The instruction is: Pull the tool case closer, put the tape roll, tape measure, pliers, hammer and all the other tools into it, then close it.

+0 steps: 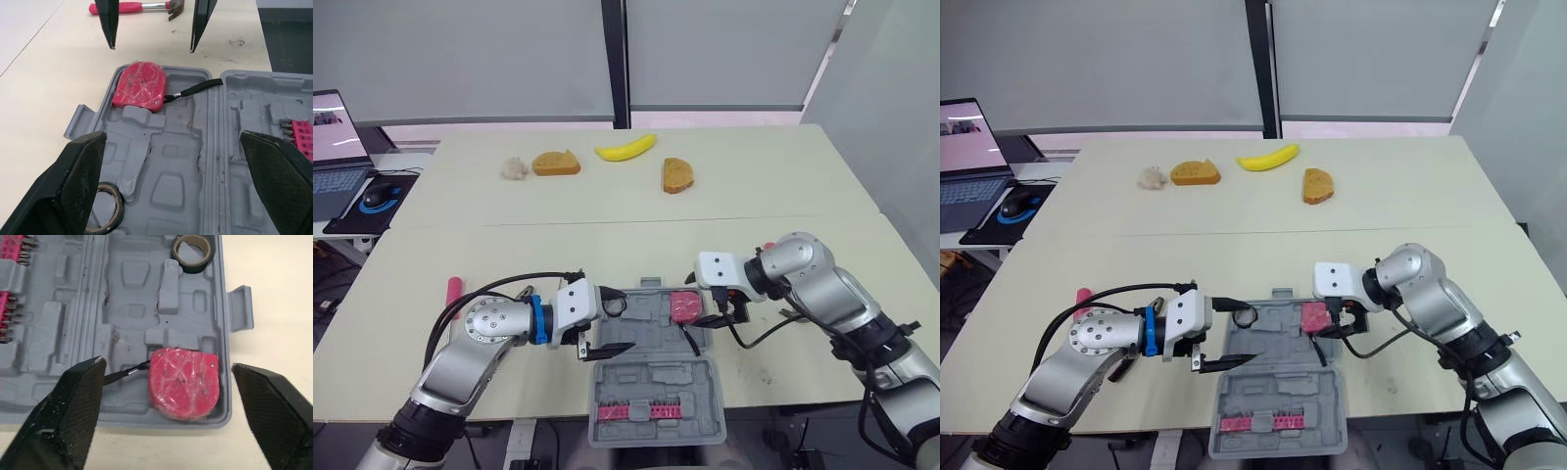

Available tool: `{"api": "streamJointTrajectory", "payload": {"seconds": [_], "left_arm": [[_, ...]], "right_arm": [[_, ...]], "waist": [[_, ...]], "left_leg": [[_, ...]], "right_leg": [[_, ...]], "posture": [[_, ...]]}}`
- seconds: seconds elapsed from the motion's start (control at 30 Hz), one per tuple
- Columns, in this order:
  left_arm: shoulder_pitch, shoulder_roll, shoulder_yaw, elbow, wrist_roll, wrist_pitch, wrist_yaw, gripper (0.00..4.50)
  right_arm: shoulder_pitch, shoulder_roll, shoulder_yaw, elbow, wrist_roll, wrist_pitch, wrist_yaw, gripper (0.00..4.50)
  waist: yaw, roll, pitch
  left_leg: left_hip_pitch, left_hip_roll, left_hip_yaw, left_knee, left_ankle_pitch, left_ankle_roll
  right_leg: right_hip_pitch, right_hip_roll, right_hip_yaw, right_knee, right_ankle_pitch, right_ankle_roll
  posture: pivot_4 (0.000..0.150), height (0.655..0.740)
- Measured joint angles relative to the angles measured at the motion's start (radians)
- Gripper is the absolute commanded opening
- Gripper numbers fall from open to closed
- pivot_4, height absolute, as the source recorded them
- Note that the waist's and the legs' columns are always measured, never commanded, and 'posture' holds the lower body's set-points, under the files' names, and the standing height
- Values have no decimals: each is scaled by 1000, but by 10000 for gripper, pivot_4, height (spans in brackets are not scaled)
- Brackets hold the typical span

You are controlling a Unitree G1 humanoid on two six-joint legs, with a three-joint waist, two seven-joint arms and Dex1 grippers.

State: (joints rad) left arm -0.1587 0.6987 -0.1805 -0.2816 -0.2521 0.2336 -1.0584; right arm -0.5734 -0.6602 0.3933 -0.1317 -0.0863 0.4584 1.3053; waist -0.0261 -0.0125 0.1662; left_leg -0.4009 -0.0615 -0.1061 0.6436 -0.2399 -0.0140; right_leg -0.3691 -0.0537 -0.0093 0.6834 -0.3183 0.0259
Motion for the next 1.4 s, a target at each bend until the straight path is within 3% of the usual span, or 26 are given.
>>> {"api": "streamJointTrajectory", "payload": {"seconds": [0.13,0.33,0.73,1.1,1.4], "left_arm": [[-10,-2,4,1,-17,-1,-2,45000],[-16,-1,9,8,-20,-2,-8,45000],[-39,6,11,8,-21,2,-25,45000],[-40,35,16,-2,-26,22,-36,45000],[-29,63,34,-28,-42,27,-44,45000]], "right_arm": [[38,1,-11,-1,19,-23,-46,21812],[61,14,-19,14,32,-65,-108,10123],[105,110,-58,327,52,-403,-219,10123],[81,161,-63,541,75,-500,-212,10123],[25,208,-56,700,68,-538,-198,10123]], "waist": [[-1,0,0],[-1,0,0],[-1,0,0],[-2,0,0],[-3,-1,-4]], "left_leg": [[0,0,0,0,0,0],[0,0,0,0,0,0],[0,0,1,0,0,0],[2,0,1,0,0,0],[21,1,0,-3,0,0]], "right_leg": [[0,0,0,0,0,0],[0,0,0,0,0,0],[0,0,0,0,0,0],[2,0,1,1,0,0],[19,1,1,-2,0,0]], "posture": [[1500,7361],[1500,7361],[1500,7361],[1500,7361],[1500,7361]]}}
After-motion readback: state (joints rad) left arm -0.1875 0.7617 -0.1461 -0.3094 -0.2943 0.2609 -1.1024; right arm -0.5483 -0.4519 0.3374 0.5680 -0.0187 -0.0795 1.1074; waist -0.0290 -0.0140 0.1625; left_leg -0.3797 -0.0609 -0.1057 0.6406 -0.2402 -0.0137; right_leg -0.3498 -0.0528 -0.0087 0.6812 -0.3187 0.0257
